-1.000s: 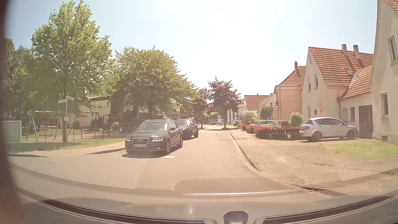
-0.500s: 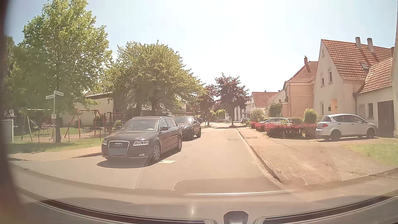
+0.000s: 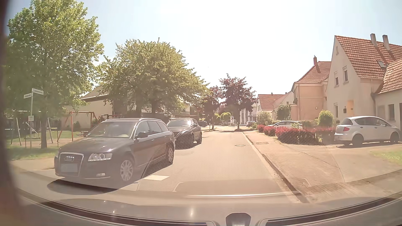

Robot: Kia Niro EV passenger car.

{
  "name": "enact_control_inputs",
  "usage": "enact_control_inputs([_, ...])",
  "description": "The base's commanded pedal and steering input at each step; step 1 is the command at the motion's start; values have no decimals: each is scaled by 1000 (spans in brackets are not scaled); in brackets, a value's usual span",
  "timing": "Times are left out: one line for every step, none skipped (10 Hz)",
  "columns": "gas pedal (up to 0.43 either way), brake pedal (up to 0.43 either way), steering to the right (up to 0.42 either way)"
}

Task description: Follow the waypoints while adhering to traffic rules and regulations

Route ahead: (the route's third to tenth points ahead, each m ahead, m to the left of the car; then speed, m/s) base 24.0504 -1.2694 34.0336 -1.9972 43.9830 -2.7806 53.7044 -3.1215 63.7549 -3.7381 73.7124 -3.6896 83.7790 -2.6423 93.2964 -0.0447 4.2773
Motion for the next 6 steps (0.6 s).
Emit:
enact_control_inputs([177, 6, -8])
enact_control_inputs([177, 6, -7])
enact_control_inputs([177, 6, -7])
enact_control_inputs([177, 6, -4])
enact_control_inputs([177, 6, 4])
enact_control_inputs([177, 6, 10])
